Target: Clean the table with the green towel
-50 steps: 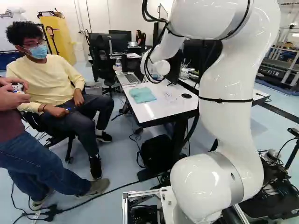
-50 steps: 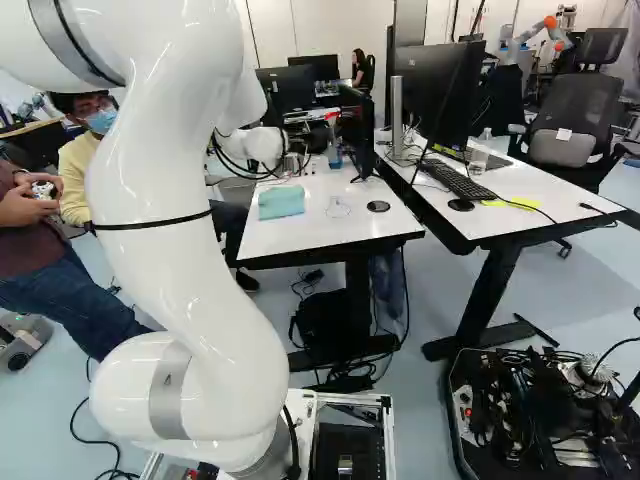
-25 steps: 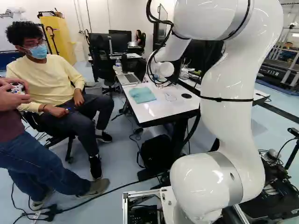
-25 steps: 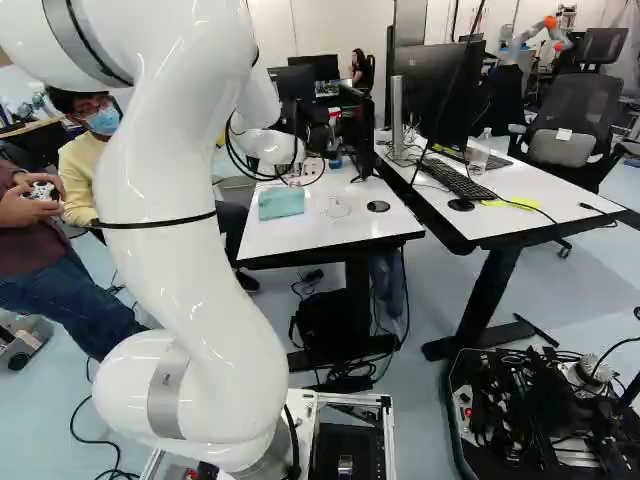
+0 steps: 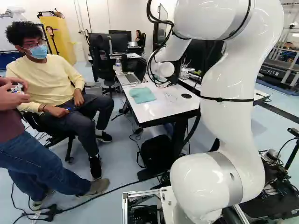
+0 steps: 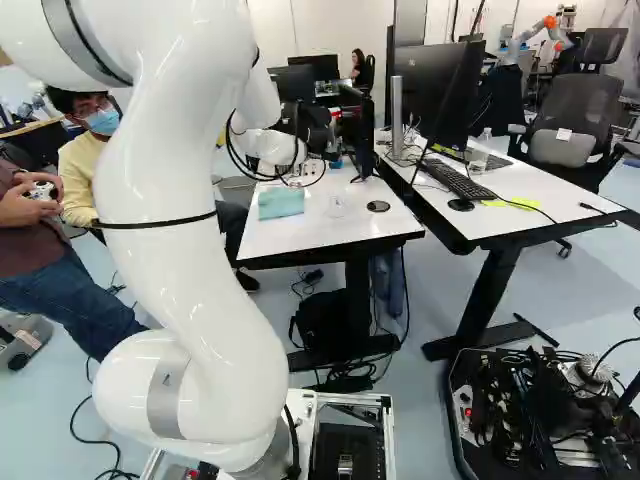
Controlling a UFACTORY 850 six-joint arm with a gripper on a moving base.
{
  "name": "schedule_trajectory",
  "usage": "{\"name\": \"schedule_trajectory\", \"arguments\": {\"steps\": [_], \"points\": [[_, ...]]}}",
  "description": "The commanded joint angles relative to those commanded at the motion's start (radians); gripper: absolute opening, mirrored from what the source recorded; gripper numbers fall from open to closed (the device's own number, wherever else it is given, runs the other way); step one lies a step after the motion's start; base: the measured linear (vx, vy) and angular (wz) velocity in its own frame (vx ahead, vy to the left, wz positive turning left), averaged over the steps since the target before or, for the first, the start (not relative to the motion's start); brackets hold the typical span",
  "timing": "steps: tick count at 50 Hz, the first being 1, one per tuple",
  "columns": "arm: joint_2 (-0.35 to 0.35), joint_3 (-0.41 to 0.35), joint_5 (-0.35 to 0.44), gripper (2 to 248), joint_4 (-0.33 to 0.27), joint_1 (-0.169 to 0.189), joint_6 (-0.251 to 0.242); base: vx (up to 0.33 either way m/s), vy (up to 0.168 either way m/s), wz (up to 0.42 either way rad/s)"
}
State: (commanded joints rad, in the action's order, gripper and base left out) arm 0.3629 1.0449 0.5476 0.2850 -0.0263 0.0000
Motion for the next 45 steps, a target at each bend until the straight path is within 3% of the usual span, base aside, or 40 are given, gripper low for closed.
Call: {"name": "schedule_trajectory", "arguments": {"steps": [34,45], "points": [[-0.003,-0.072,0.000,247,0.000,-0.090,0.000,0.000,0.000,0.000],[0.025,-0.065,-0.059,247,-0.055,-0.099,0.000,0.000,0.000,0.000]]}}
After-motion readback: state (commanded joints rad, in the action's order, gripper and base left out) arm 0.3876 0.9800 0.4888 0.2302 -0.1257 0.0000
